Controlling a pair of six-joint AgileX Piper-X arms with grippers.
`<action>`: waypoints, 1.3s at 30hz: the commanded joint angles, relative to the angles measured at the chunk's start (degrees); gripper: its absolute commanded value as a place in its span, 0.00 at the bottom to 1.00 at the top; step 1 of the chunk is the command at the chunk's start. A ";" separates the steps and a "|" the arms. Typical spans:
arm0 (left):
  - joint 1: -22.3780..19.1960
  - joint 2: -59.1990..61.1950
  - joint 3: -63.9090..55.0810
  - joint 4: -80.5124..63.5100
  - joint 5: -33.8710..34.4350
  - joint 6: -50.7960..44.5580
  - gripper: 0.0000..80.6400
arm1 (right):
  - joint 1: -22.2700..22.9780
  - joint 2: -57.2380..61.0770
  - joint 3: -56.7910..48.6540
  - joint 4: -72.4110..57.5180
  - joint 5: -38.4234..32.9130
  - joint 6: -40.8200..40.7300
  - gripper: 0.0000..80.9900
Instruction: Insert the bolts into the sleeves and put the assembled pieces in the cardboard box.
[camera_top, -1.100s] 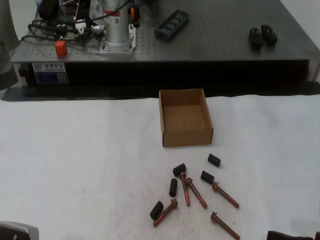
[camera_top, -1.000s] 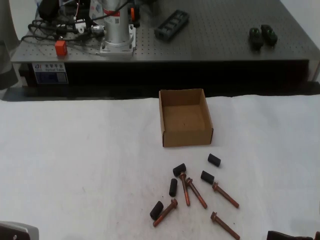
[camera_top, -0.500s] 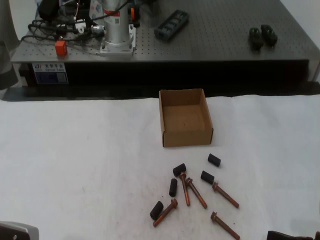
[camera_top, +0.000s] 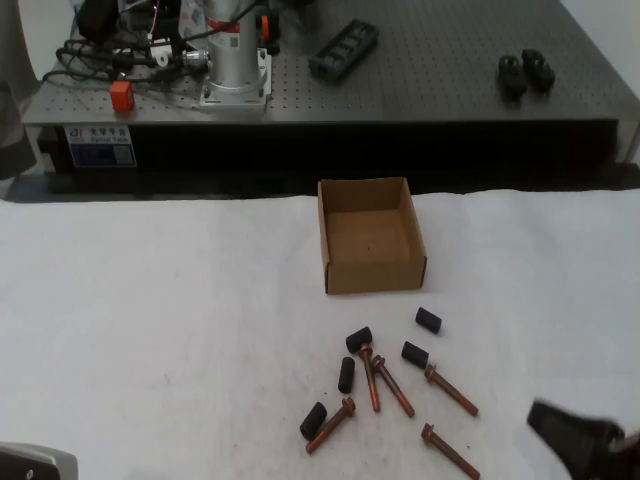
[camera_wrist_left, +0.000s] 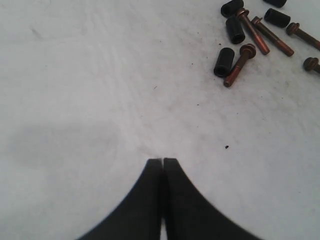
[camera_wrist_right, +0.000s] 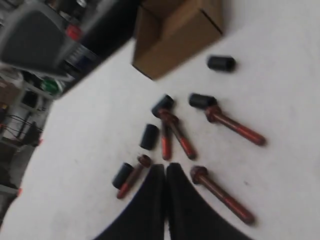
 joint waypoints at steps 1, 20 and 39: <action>0.06 -0.46 -0.27 -0.73 -0.06 -0.66 0.01 | 0.11 3.37 -1.94 -9.79 -1.79 1.21 0.14; 0.06 -0.46 -0.27 -0.73 -0.06 -0.66 0.01 | 13.87 66.56 -56.48 46.86 21.05 -53.14 0.31; 0.06 -0.46 -0.27 -2.71 1.29 -1.33 0.01 | 17.42 78.01 -60.48 42.40 27.81 -53.35 0.07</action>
